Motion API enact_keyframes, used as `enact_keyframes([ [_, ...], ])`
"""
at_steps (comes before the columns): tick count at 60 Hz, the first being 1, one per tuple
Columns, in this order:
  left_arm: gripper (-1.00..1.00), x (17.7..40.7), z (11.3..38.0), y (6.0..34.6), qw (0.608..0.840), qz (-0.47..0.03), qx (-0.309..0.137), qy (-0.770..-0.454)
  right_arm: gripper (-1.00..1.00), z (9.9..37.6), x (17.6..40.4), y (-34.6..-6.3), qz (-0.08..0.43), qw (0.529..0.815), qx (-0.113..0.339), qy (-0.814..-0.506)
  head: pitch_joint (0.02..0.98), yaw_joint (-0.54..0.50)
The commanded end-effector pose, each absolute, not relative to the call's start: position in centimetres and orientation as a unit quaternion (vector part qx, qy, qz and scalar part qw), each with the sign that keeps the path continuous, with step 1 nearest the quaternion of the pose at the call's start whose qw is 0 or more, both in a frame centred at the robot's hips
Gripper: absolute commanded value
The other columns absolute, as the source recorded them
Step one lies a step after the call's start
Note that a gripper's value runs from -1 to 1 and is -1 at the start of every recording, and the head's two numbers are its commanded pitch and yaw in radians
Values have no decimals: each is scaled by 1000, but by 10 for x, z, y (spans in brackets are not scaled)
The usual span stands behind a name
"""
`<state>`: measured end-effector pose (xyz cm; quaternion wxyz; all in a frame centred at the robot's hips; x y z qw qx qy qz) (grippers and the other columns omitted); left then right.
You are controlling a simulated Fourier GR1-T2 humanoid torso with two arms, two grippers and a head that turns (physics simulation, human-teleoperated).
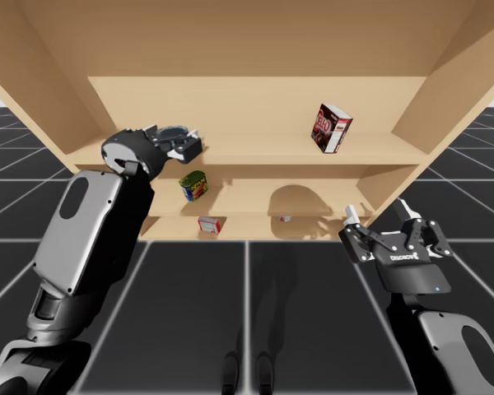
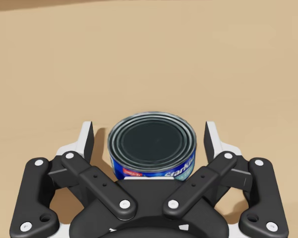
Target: Retrieve the tuna can from the shelves.
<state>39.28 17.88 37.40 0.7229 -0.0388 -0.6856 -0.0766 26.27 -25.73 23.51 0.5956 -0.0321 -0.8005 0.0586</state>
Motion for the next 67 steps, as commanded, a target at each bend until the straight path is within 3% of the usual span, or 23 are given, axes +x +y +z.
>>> enact_keyframes([
  [1,-1000,401,357,182,778,-72,-29,-623,-1000,235,262,-258,59,596,-32,-800,276,258],
  [7,-943,401,354,183,780,-79,-28,-620,-1000,235,262,-257,60,597,-30,-800,276,258],
  [8,59,401,353,183,781,-79,-27,-619,-1000,235,262,-257,59,597,-27,-800,275,258],
  [9,556,401,353,183,781,-79,-28,-618,-1000,235,262,-257,59,597,-27,-800,275,258],
  [10,872,400,353,183,781,-80,-29,-619,-1000,235,262,-257,59,597,-27,-800,275,258],
  [12,985,398,353,183,781,-84,-31,-618,-1000,235,262,-257,59,597,-27,-800,275,258],
  [19,1000,392,357,182,774,-91,-36,-625,-1000,235,262,-257,59,596,-28,-800,277,258],
  [35,1000,356,374,188,732,-118,-50,-669,-1000,235,262,-257,57,595,-32,-801,274,251],
  [67,1000,288,379,211,697,-127,-24,-705,-1000,234,261,-254,57,596,-28,-800,287,253],
])
